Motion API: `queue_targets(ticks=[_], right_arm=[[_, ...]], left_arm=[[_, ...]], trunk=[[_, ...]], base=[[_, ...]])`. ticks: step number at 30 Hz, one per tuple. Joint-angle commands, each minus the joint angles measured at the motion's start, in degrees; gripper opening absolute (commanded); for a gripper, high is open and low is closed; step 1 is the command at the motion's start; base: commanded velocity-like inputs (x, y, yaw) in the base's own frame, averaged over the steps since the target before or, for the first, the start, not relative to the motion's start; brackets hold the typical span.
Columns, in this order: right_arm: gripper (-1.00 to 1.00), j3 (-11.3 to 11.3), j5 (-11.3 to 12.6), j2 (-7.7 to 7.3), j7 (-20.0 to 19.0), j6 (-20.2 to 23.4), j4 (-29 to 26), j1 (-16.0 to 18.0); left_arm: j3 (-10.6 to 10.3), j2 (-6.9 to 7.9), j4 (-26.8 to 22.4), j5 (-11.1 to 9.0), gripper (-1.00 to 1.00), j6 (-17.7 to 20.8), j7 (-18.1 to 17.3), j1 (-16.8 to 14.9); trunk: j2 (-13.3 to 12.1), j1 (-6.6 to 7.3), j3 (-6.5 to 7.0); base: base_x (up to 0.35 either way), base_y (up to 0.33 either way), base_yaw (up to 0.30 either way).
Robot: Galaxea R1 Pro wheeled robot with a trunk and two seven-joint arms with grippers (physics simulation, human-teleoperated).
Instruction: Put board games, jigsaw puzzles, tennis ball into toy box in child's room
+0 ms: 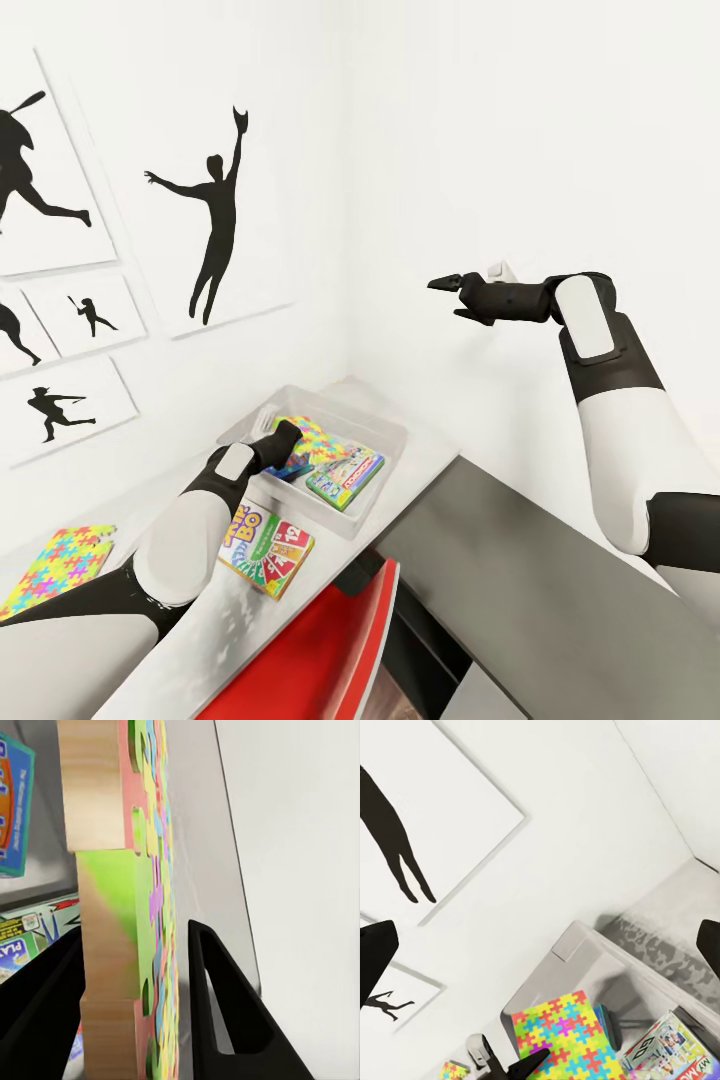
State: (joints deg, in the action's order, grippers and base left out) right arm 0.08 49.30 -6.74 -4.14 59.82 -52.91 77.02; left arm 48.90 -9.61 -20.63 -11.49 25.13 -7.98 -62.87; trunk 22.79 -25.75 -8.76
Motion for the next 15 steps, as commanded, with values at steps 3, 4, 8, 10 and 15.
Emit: queue_targets(ticks=[3, 4, 8, 10, 15], right_arm=[[1.0, 0.0, -0.4, -0.02, -0.4, 0.2, 0.0, 0.1], [1.0, 0.0, -0.4, -0.02, -0.4, 0.2, 0.0, 0.1], [1.0, 0.0, -0.5, 0.34, -0.4, 0.2, 0.0, 0.1], [1.0, 0.0, -0.5, 0.59, -0.4, 0.2, 0.0, 0.1], [1.0, 0.0, -0.5, 0.74, -0.4, 0.2, 0.0, 0.1]], left_arm=[[0.4, -0.06, -0.1, -0.1, -1.0, 0.4, 0.7, -0.1], [0.4, -0.06, -0.1, -0.1, -1.0, 0.4, 0.8, -0.1], [0.4, -0.12, -0.1, -0.1, -1.0, 0.2, 0.9, -0.1], [0.3, -0.14, -0.1, -0.1, -1.0, 0.2, 0.9, -0.1], [0.1, -0.32, 0.0, 0.0, -1.0, 0.2, 0.9, -0.1]], trunk=[[0.1, -0.04, -0.13], [0.1, -0.04, -0.13], [0.1, -0.04, -0.13], [0.1, -0.04, -0.13], [0.1, -0.04, -0.13]], base=[[0.0, 0.0, 0.0], [0.0, 0.0, 0.0], [0.0, 0.0, 0.0], [0.0, 0.0, 0.0], [0.0, 0.0, 0.0]])
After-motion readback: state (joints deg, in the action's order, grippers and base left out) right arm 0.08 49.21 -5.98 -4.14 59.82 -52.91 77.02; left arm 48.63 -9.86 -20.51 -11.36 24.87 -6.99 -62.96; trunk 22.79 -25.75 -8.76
